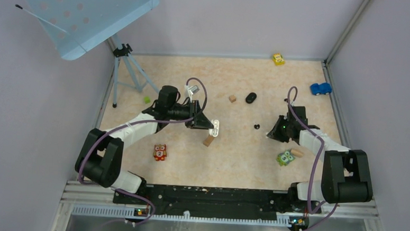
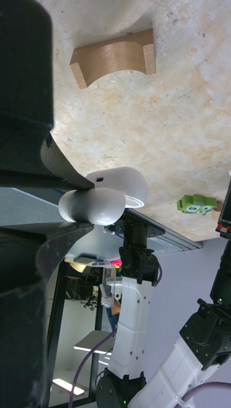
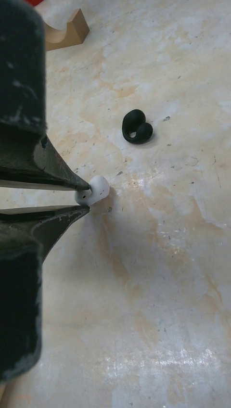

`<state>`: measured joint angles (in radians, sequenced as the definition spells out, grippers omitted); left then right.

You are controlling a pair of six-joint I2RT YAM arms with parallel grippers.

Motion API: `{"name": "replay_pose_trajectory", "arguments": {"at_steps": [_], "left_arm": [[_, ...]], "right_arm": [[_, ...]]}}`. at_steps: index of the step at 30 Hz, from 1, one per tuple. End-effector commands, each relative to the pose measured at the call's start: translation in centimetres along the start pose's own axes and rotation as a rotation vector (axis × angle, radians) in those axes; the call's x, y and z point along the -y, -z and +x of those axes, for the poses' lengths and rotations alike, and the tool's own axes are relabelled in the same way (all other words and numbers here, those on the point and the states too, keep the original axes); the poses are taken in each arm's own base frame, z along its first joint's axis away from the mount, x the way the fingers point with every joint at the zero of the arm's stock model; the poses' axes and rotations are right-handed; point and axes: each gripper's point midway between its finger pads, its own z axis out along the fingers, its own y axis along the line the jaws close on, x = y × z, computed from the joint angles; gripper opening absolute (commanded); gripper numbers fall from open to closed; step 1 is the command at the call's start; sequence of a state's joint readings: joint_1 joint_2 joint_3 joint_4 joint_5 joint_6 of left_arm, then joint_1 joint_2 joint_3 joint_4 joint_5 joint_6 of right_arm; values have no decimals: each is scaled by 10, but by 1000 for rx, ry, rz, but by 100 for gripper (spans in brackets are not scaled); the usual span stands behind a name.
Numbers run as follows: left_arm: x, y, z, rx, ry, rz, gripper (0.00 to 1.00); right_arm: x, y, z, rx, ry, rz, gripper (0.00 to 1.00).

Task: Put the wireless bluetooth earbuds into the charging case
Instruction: Pick up the right earbud from the center of the board.

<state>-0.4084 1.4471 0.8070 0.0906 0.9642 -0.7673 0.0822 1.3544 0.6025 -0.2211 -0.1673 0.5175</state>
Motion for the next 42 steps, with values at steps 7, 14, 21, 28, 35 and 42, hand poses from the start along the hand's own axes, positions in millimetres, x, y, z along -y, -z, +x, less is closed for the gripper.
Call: {"name": "replay_pose_trajectory", "arguments": {"at_steps": [7, 14, 21, 28, 35, 42], "left_arm": [[13, 0, -7, 8, -66, 41, 3], [14, 1, -6, 8, -65, 39, 3], [14, 1, -6, 8, -67, 37, 3], [13, 1, -6, 9, -68, 36, 3], [13, 0, -5, -2, -66, 40, 3], [10, 2, -3, -72, -149, 12, 3]], "right_arm": [[-12, 3, -14, 51, 16, -56, 15], [-16, 2, -12, 47, 17, -83, 16], [-15, 0, -8, 37, 22, -92, 16], [-15, -2, -7, 26, 26, -93, 7], [-26, 8, -11, 39, 62, -145, 0], [-55, 34, -14, 38, 185, -293, 0]]}}
